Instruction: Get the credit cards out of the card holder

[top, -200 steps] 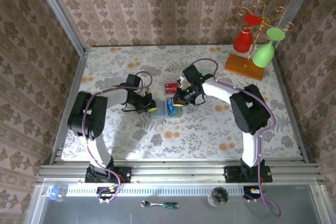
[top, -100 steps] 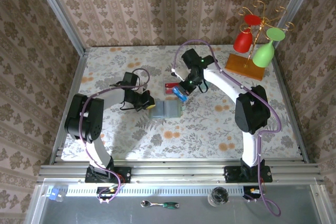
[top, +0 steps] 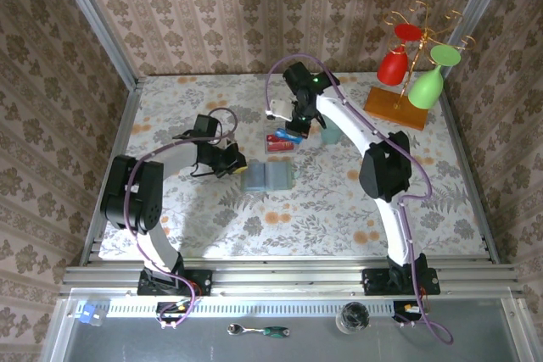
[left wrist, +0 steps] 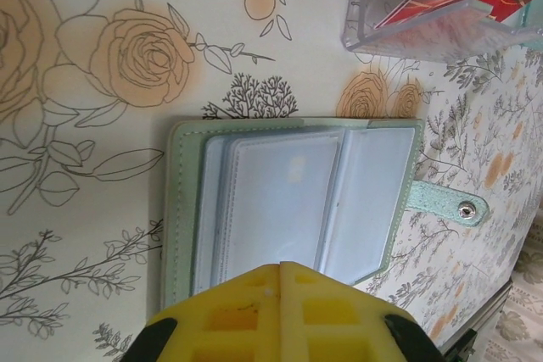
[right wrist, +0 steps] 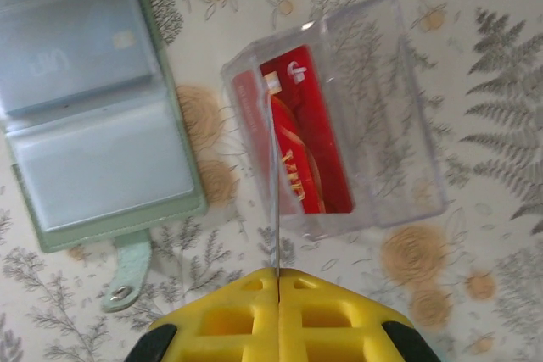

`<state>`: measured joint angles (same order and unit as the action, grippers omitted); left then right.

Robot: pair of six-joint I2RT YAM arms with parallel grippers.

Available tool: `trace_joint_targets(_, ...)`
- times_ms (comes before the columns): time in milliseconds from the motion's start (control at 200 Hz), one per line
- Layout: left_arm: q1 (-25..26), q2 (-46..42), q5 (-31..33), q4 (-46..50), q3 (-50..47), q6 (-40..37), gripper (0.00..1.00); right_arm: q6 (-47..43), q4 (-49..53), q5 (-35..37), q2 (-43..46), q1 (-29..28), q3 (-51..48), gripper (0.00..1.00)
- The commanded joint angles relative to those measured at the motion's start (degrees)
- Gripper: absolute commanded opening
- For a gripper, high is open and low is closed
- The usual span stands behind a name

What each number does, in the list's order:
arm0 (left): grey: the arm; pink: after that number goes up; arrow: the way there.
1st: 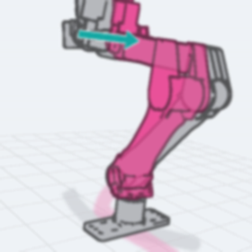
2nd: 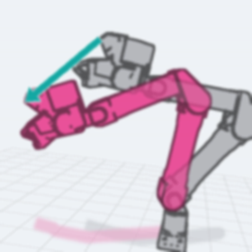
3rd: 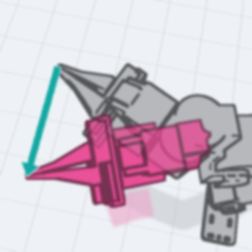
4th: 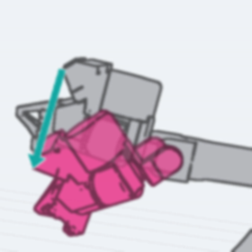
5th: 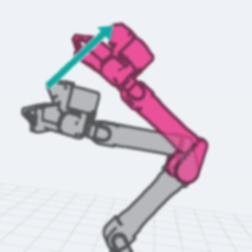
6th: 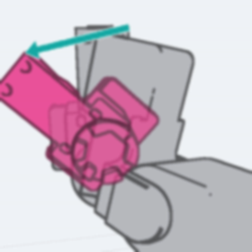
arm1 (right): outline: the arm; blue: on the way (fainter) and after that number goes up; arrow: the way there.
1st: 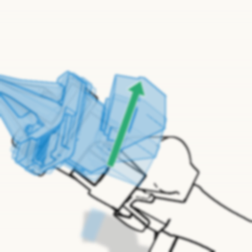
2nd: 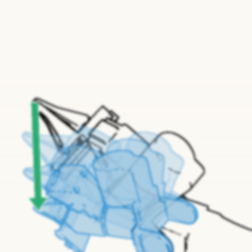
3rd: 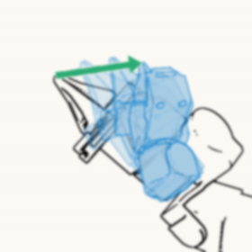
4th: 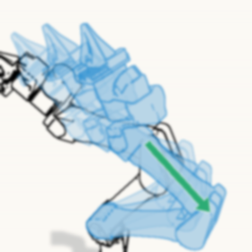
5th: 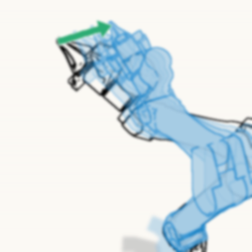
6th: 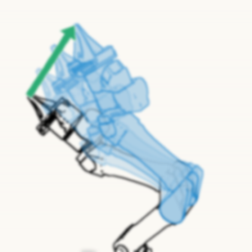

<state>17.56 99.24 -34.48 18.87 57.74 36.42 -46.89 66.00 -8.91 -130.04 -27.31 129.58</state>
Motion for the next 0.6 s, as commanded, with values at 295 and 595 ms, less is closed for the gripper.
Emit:
trace_joint_targets(295,-0.91,-1.18,1.98,3.85,2.98,-0.02,0.06,-3.6,6.29,0.73,-10.65,0.68,18.86,0.0)
trace_joint_targets(595,-1.04,-0.27,1.63,3.79,3.7,0.13,0.06,-3.82,1.81,1.0,-11.65,0.86,18.79,0.0)
